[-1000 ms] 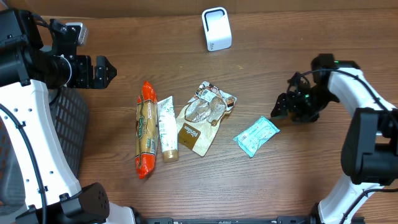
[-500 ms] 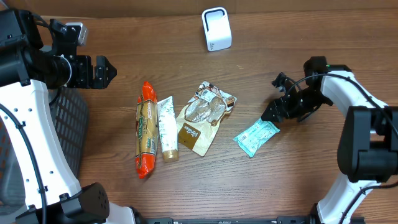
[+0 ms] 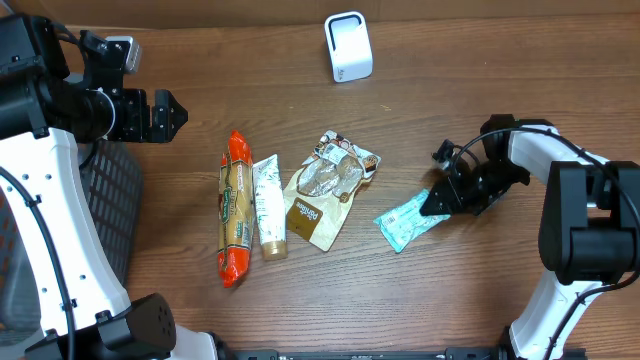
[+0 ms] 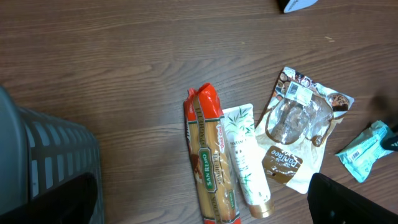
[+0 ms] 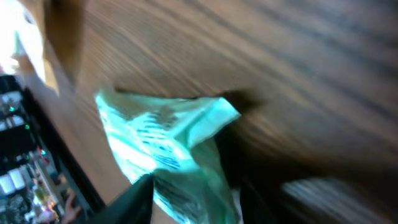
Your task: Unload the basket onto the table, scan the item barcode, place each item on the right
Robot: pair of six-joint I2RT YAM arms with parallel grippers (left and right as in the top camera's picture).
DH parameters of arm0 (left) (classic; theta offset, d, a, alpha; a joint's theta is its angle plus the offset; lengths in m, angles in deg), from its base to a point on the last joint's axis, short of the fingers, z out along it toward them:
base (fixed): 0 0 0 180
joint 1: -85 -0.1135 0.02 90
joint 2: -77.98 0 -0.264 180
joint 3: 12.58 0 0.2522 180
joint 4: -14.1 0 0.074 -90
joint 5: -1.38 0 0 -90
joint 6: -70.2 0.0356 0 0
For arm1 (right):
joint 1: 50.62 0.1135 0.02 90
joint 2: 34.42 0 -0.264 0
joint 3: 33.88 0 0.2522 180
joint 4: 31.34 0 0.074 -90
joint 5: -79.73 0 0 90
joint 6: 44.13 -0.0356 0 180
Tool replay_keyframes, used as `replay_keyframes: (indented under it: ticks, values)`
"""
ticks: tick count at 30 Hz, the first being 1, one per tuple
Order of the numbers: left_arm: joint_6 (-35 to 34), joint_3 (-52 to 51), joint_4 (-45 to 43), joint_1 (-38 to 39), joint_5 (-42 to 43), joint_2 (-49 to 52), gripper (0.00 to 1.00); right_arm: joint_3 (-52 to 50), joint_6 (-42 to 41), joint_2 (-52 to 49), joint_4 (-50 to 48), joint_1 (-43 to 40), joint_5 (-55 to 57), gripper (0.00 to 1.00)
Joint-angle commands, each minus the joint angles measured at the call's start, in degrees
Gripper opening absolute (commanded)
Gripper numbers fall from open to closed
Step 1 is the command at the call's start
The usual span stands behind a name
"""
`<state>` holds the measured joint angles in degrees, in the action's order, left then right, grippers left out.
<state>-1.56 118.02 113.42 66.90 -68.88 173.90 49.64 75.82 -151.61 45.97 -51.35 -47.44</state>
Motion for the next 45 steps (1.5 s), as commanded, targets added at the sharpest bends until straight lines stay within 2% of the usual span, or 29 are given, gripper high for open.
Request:
replay_keyframes:
  ticks: [1, 4, 8, 17, 31, 37, 45]
  values:
    - [1.3, 0.3, -0.1, 0.1, 0.7, 0.1, 1.00, -1.2, -4.8, -1.0, -0.2, -0.1, 1.4, 0.26]
    - [1.3, 0.3, -0.1, 0.1, 0.7, 0.1, 1.00, -1.2, -9.1, -1.0, -0.5, -0.1, 1.5, 0.04]
    - [1.3, 0.3, -0.1, 0.1, 0.7, 0.1, 0.99, -1.0, -14.0, -1.0, -2.6, -0.5, 0.6, 0.04]
    - [1.3, 0.3, -0.1, 0.1, 0.7, 0.1, 0.99, 4.8, -13.4, 0.3, -2.3, -4.8, -12.5, 0.04]
    - [1.3, 0.3, -0.1, 0.1, 0.7, 0.1, 0.99, 8.9, -15.4, 16.5, 0.7, -12.9, -15.2, 0.04]
    - [1.3, 0.3, -0.1, 0.1, 0.7, 0.1, 1.00, 8.9, -15.0, 22.5, -0.3, -11.9, -25.3, 0.04]
    - [1.3, 0.3, -0.1, 0.1, 0.7, 0.1, 1.00, 10.5, -18.3, 24.7, -0.1, -6.6, -25.3, 0.04]
